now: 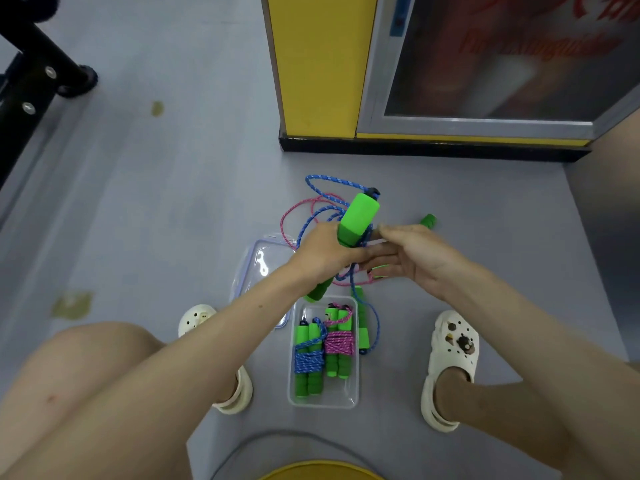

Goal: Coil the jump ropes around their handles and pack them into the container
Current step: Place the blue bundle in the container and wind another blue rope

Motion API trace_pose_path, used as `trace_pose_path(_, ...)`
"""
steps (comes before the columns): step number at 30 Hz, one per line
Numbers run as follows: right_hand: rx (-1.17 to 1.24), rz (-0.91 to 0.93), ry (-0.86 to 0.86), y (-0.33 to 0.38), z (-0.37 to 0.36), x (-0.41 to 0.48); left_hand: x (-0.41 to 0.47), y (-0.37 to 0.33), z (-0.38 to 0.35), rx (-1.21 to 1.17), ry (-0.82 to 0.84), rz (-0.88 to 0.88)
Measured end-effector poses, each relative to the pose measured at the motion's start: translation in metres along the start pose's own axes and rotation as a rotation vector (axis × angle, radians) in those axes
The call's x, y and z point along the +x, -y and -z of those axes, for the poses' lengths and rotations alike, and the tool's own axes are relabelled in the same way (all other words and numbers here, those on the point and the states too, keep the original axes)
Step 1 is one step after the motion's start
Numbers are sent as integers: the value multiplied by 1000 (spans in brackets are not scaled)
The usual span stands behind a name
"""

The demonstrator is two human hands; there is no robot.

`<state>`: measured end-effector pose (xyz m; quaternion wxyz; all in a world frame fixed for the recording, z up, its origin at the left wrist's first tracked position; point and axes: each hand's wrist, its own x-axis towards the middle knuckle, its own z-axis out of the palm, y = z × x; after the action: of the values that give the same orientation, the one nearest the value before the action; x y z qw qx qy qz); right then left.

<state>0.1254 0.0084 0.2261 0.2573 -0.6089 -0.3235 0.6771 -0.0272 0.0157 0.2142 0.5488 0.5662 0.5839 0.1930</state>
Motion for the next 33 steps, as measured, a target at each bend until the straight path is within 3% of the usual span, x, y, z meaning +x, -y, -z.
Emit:
trace_pose_path(4, -24, 68, -35, 4, -5, -5, -3, -5, 0, -136, -69, 46)
trace_pose_path(8, -349, -42, -178, 3, -4, -1, -3, -12, 4, -361, -115, 74)
trace_pose_path(10, -530, -138, -133, -3, -5, 3, -3, -15, 7, -478, -120, 84)
trace_pose_path(13, -716, -79, 55, -15, -7, 8, -4, -18, 11, -596, -115, 118)
trace_pose_path(16, -752, -72, 228, -16, -8, 5, -4, -20, 15, -719, -125, 137)
trace_pose_path(18, -758, -81, 249, -17, -7, 3, -3, -21, 20, -791, -143, 134)
trace_pose_path(22, -792, -78, 194, -21, -1, 5, -3, -19, 34, -811, -246, 117)
trace_pose_path(27, -880, -123, 113, -21, 12, 2, -2, -12, 64, -822, -496, 128)
trace_pose_path(30, -710, -145, 43, -20, 14, 1, -3, -5, 73, -626, -634, 69)
trace_pose_path(33, -473, -98, -28, -14, 14, 0, -7, -4, 68, -370, -609, -31)
